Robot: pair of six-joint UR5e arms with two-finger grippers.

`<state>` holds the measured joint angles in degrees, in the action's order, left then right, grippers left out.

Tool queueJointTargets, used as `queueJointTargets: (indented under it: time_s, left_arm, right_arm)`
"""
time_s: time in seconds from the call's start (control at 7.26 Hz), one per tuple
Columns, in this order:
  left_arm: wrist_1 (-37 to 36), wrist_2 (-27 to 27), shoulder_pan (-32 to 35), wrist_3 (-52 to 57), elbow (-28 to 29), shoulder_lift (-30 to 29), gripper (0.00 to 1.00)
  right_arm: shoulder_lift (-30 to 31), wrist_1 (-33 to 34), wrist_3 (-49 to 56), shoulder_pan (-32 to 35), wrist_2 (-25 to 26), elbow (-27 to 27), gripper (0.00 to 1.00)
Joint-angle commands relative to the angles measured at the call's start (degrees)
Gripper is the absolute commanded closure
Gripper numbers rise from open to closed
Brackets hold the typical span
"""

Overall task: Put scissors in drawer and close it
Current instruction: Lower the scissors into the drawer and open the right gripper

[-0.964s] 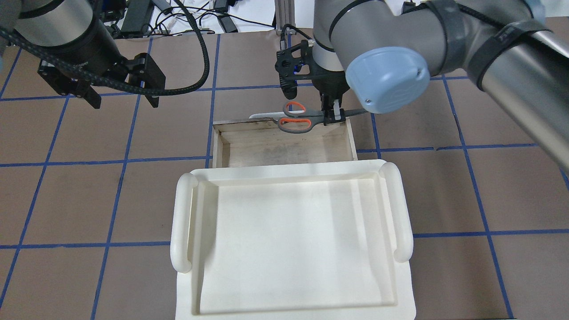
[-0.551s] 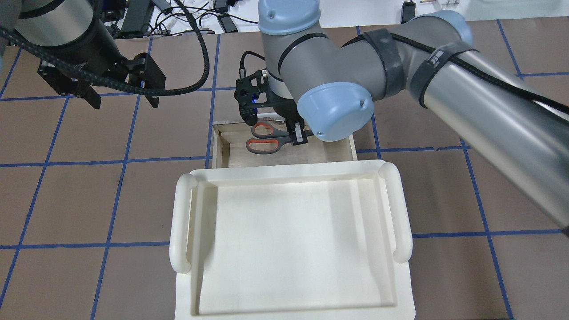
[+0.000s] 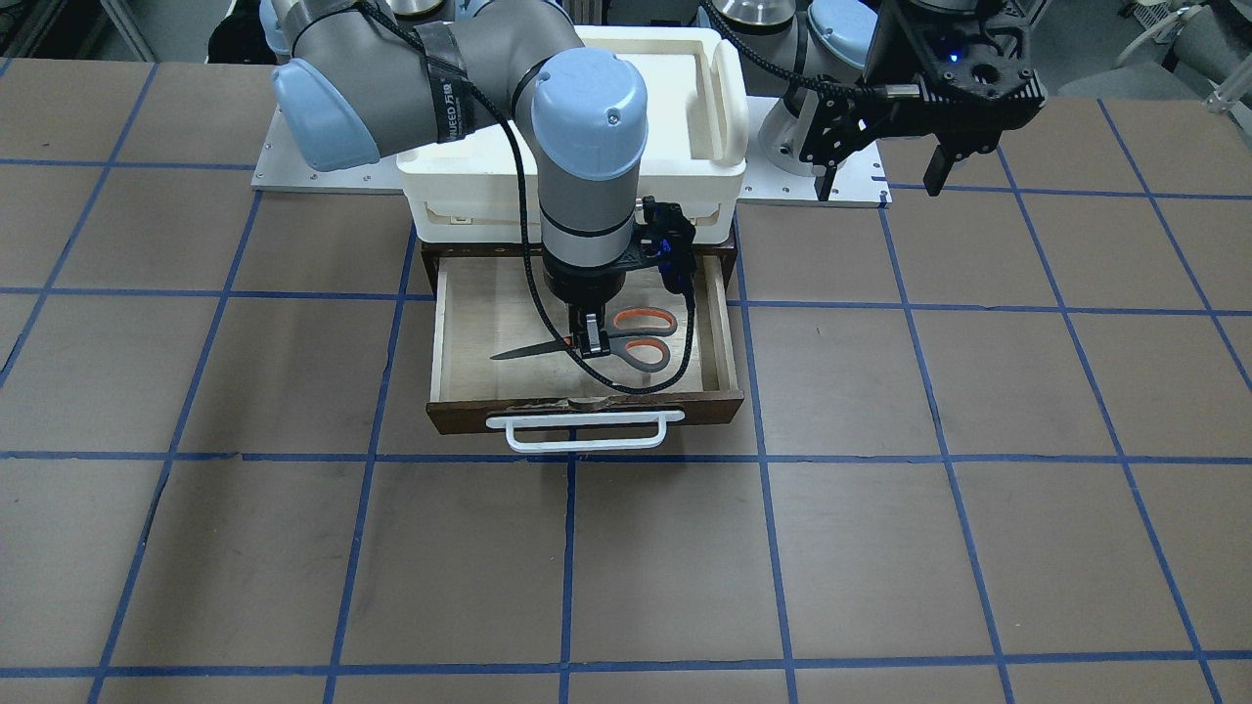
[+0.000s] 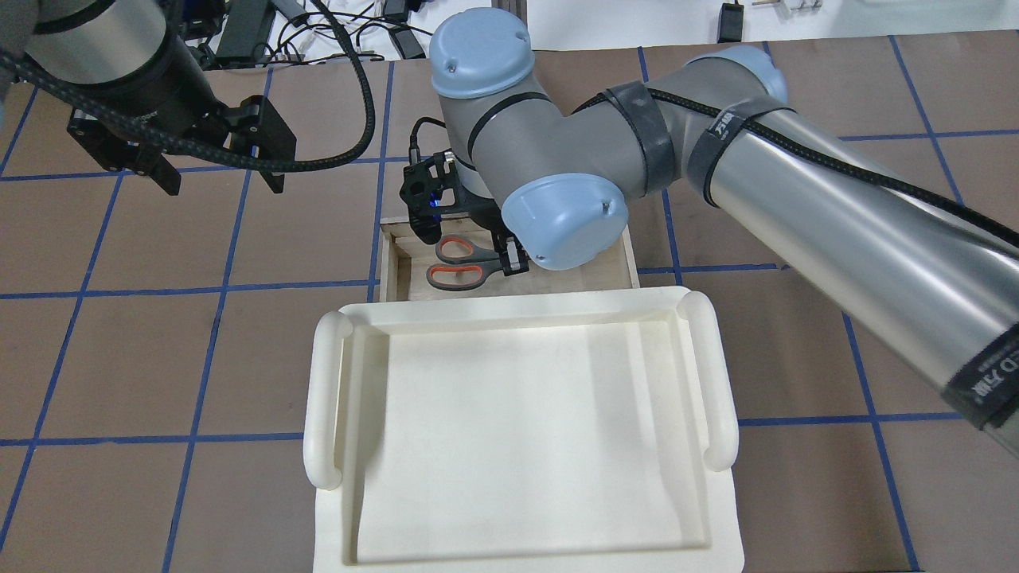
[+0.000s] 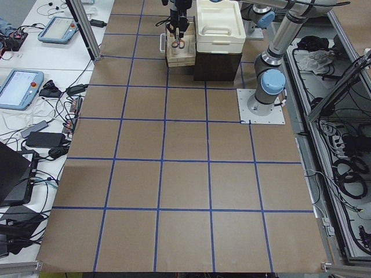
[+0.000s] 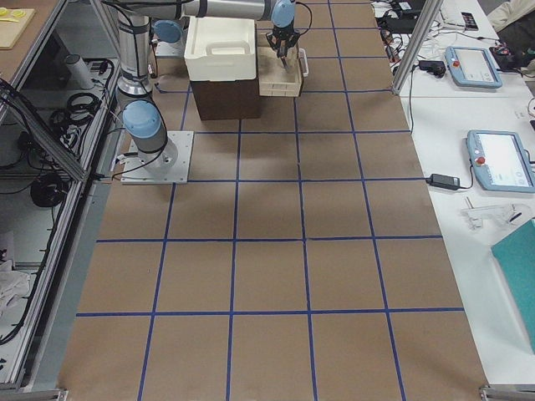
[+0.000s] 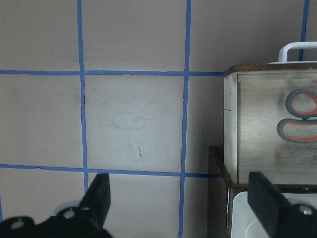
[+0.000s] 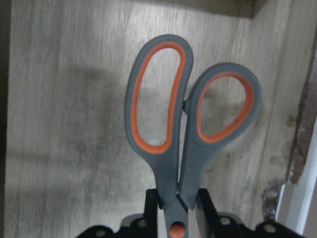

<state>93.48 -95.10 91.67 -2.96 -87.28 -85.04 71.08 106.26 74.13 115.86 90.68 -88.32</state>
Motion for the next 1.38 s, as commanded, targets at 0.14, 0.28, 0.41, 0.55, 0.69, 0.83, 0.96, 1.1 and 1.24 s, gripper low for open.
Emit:
queueJointTargets:
  time_s: [0.14, 0.28, 0.41, 0.55, 0.69, 0.83, 0.96, 1.1, 1.24]
  left_arm:
    - [0.0, 0.0, 0.0, 0.1, 0.0, 0.0, 0.0]
    - [0.0, 0.0, 0.0, 0.0, 0.0, 0.0, 0.0]
    - [0.0, 0.0, 0.0, 0.0, 0.0, 0.0, 0.0]
    - [0.0, 0.0, 0.0, 0.0, 0.0, 0.0, 0.0]
    - [0.0, 0.0, 0.0, 0.1, 0.0, 0.0, 0.0]
    - [0.1, 0.0, 0.0, 0.0, 0.0, 0.0, 0.0]
    - [0.1, 0.0, 0.0, 0.0, 0.0, 0.1, 0.0]
    - [0.1, 0.0, 0.0, 0.0, 0.0, 0.0, 0.0]
    - [0.1, 0.0, 0.0, 0.0, 0.0, 0.0, 0.0]
  right_arm:
    - [-0.8, 0.1, -2.8, -0.4, -0.6, -0.1, 0.28]
    - [-0.7, 0.1, -6.1, -0.4, -0.9, 0.1, 0.0]
    - [-0.3, 0.3, -6.5, -0.7, -0.6, 0.5, 0.0]
    - [0.5, 0.4, -10.8, -1.9, -0.9, 0.7, 0.0]
    - [2.4, 0.0, -16.9, -3.5, -0.9, 1.1, 0.0]
    - [3.8, 0.1, -24.5, -5.3, -1.0, 1.1, 0.0]
    - [4.5, 0.0, -37.8, -7.0, -2.3, 1.1, 0.0]
    - [5.0, -0.3, -47.7, -8.7, -3.0, 1.1, 0.0]
    - [6.1, -3.3, -57.4, -11.0, -2.8, 1.0, 0.0]
